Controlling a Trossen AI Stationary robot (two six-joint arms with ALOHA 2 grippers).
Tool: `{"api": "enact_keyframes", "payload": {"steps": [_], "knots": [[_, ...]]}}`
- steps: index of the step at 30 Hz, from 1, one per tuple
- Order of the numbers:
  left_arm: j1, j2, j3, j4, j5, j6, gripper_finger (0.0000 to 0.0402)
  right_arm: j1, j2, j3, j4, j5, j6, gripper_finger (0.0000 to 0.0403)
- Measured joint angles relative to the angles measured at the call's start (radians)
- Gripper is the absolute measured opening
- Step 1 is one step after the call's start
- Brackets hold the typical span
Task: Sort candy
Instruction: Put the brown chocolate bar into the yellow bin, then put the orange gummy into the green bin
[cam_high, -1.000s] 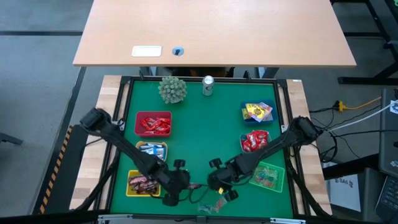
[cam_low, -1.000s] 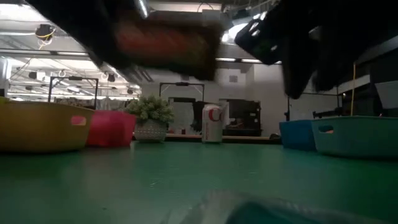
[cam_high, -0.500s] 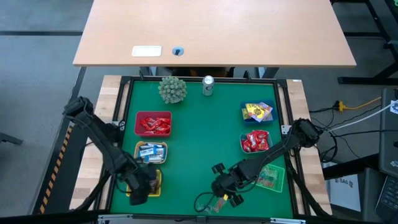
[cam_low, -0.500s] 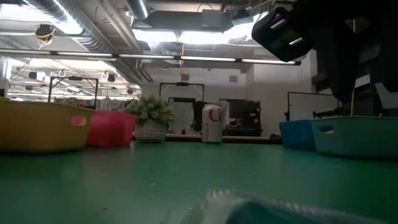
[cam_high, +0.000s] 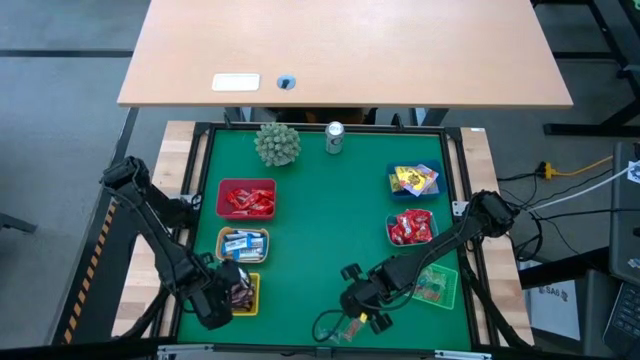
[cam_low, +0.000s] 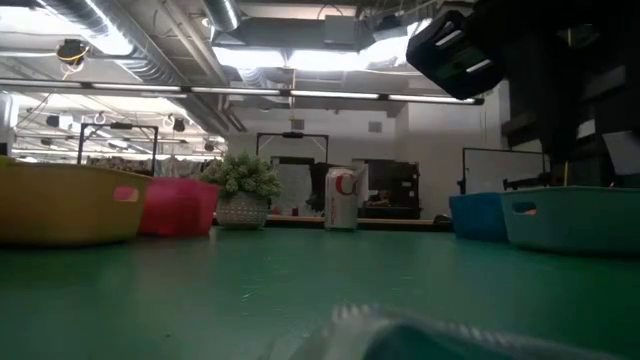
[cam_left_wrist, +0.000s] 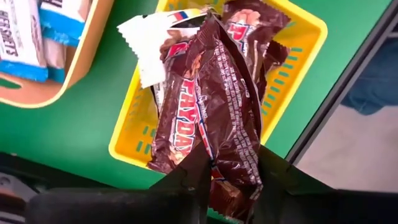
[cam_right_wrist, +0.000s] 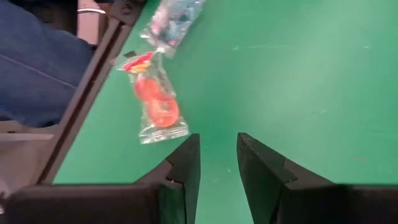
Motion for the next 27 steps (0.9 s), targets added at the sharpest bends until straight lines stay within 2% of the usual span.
{"api": "enact_keyframes", "payload": {"steps": [6, 12, 18, 27], "knots": [[0.0, 0.0, 0.0, 0.0, -0.001, -0.082, 0.011, 0.0, 0.0, 0.0, 0.002, -0.047, 0.0, 0.0118], [0.0, 0.0, 0.0, 0.003, -0.001, -0.082, 0.0153, 0.0, 0.0, 0.0, 0.002, -0.065, 0.0, 0.0155], [0.0, 0.0, 0.0, 0.042, -0.008, -0.082, 0.0158, 0.0, 0.0, 0.0, 0.003, -0.065, 0.0, 0.019], [0.0, 0.0, 0.0, 0.184, -0.145, -0.082, 0.0156, 0.017, 0.0, 0.0, 0.006, -0.098, 0.0, 0.0207]]}}
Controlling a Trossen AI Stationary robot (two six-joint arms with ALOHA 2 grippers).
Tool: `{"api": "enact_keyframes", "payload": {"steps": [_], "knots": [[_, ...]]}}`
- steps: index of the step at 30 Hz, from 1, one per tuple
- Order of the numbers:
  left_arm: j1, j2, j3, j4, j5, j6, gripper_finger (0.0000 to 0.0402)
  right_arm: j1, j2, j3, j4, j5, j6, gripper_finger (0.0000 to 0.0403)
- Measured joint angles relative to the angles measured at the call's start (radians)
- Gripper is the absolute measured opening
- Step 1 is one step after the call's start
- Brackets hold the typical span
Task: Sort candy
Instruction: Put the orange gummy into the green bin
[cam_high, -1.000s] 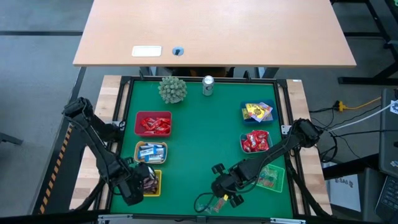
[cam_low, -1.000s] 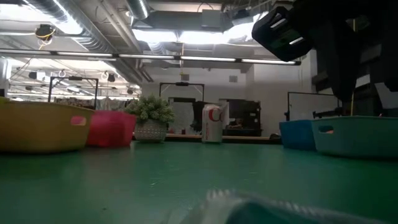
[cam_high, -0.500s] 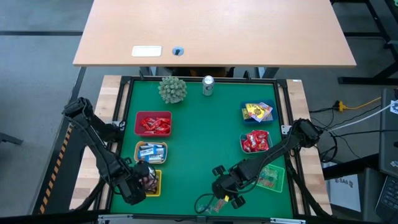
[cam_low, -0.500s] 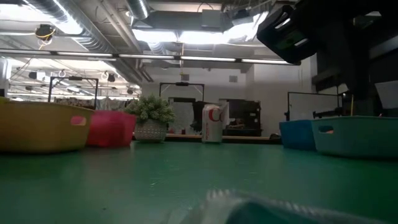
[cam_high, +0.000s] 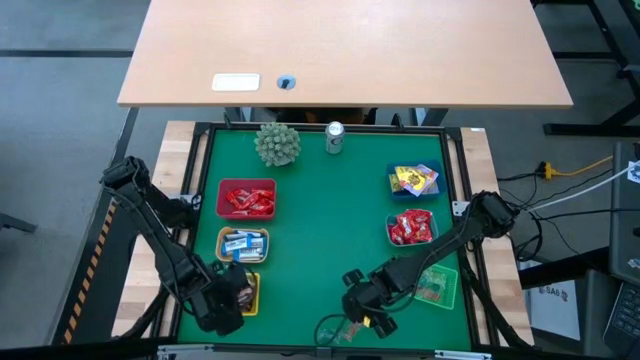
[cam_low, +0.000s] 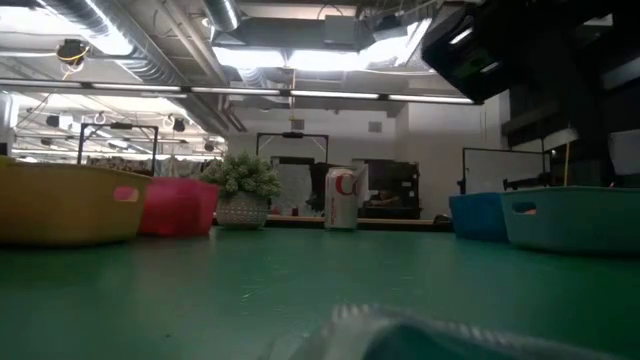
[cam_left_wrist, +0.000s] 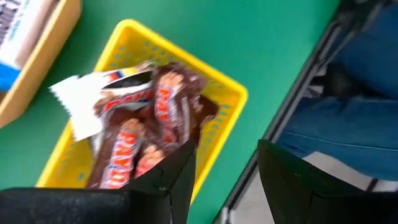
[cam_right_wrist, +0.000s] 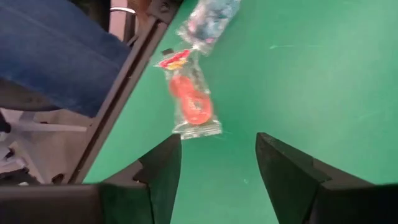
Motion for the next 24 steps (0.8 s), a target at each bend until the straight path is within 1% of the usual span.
{"api": "enact_keyframes", "payload": {"steps": [8, 13, 18, 24], "knots": [[0.0, 0.0, 0.0, 0.093, -0.013, 0.0, 0.0156, 0.07, 0.0, 0.0, 0.031, -0.004, -0.002, 0.0207], [0.0, 0.0, 0.0, 0.145, -0.014, 0.0, 0.0156, 0.102, 0.0, 0.0, 0.03, 0.083, -0.013, 0.0207], [0.0, 0.0, 0.0, 0.207, -0.02, 0.0, 0.0156, 0.109, 0.017, -0.001, 0.051, 0.141, -0.061, 0.0207], [0.0, 0.0, 0.0, 0.239, -0.087, 0.0, 0.0156, 0.108, 0.066, -0.001, 0.132, 0.147, -0.064, 0.0207]]}}
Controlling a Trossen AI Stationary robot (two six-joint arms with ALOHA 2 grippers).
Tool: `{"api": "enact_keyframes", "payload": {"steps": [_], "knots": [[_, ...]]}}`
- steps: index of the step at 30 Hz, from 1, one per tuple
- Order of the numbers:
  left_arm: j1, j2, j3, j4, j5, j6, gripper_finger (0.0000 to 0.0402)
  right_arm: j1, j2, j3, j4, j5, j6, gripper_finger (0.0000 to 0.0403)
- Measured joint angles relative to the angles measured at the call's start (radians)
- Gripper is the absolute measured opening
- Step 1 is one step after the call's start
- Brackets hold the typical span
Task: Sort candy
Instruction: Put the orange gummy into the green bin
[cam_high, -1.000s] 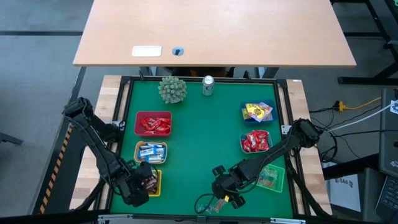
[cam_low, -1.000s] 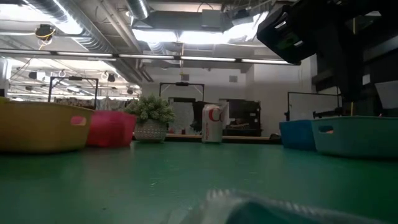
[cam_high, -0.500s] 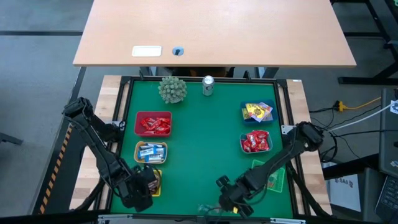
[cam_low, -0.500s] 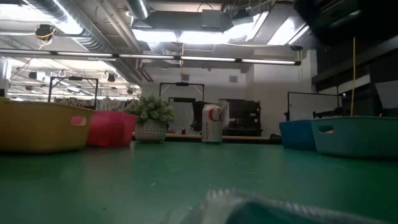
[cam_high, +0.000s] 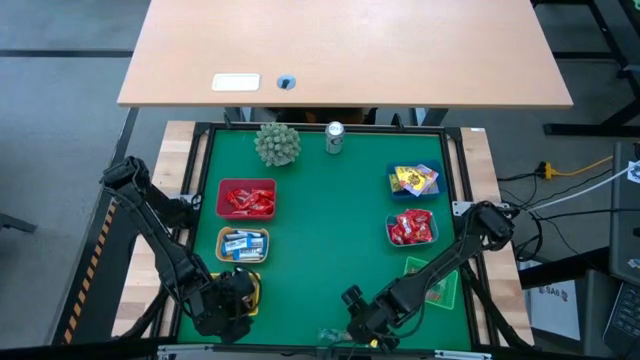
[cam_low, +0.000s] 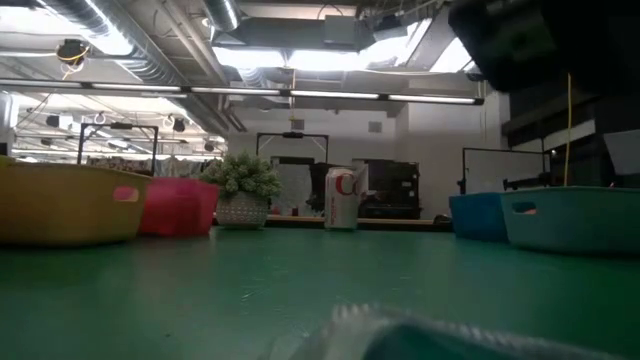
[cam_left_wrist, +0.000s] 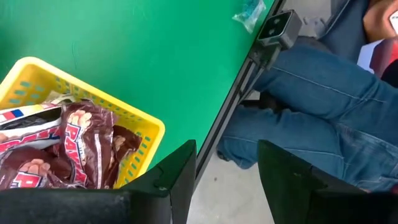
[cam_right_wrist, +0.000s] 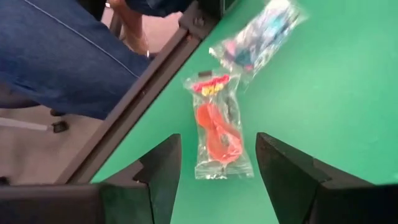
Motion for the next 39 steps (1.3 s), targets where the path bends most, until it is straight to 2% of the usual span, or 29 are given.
{"api": "enact_keyframes", "payload": {"steps": [14, 21, 28, 39], "knots": [[0.0, 0.0, 0.0, 0.001, -0.001, 0.0, 0.0156, -0.005, 0.087, 0.001, -0.005, 0.023, -0.034, 0.0204], [0.01, 0.0, 0.0, 0.0, -0.027, 0.073, 0.0156, -0.023, 0.087, 0.001, -0.01, 0.001, -0.026, 0.0151], [0.053, 0.0, 0.0, 0.002, -0.092, 0.243, 0.0156, -0.022, 0.088, 0.001, -0.013, 0.0, -0.023, 0.0112], [0.201, -0.023, 0.0, 0.128, -0.103, 0.665, 0.0156, -0.022, 0.085, 0.001, -0.013, 0.002, -0.022, 0.0106]]}}
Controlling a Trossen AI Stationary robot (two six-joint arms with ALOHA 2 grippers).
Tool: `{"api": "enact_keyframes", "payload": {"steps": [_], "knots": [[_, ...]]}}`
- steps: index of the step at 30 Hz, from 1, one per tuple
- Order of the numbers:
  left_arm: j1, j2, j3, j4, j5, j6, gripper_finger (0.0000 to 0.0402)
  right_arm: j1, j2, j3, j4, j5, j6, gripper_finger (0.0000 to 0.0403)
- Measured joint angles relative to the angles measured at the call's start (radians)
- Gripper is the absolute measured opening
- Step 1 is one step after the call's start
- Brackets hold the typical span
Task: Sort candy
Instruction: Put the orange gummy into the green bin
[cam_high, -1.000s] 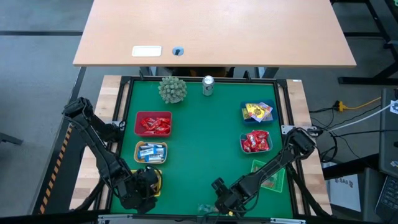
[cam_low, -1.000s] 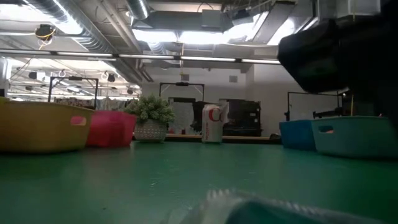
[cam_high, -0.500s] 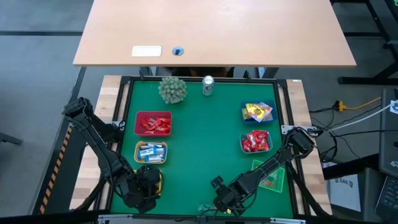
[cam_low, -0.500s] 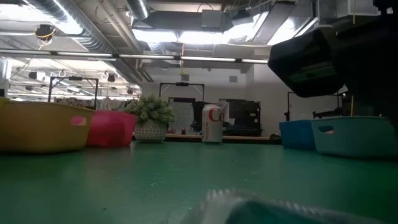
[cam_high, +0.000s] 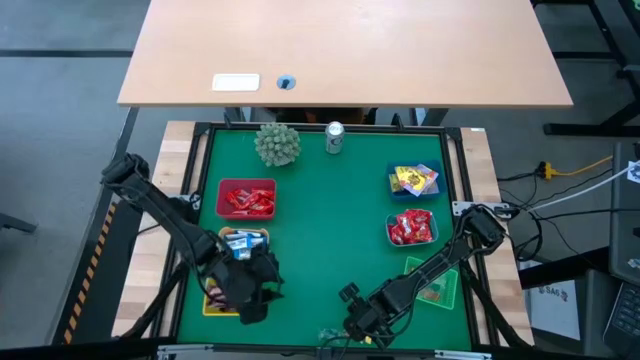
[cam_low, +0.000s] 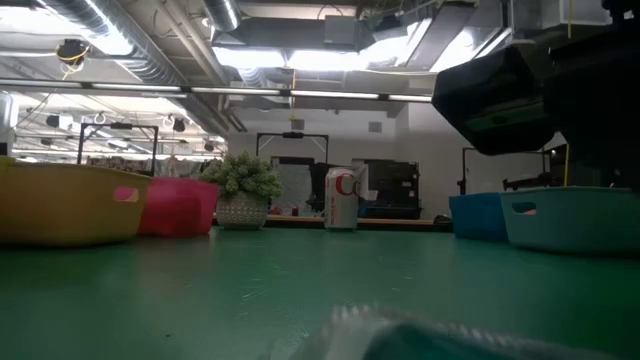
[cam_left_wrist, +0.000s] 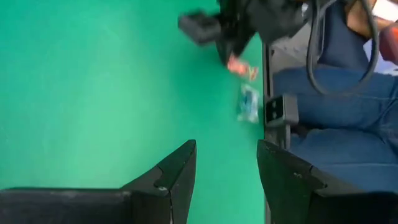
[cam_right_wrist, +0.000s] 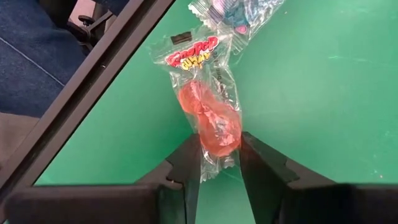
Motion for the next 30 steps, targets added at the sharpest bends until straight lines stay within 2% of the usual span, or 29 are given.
{"api": "enact_keyframes", "payload": {"steps": [7, 14, 18, 22, 30], "knots": [[0.101, -0.058, 0.001, 0.103, -0.04, 0.214, 0.0156, 0.0, 0.001, 0.085, -0.1, -0.01, 0.0, 0.0106], [0.217, -0.155, 0.002, 0.211, -0.047, 0.405, 0.0156, 0.001, 0.0, 0.239, -0.332, -0.01, 0.0, 0.0106], [0.272, -0.218, 0.002, 0.209, -0.03, 0.485, 0.0156, 0.001, -0.001, 0.325, -0.51, -0.011, 0.0, 0.0106], [0.324, -0.303, 0.001, 0.176, 0.043, 0.615, 0.0156, 0.001, -0.001, 0.394, -0.706, -0.04, 0.006, 0.0106], [0.383, -0.53, -0.001, -0.002, 0.037, 0.65, 0.0156, 0.001, -0.002, 0.43, -1.015, -0.057, 0.028, 0.0106]]}}
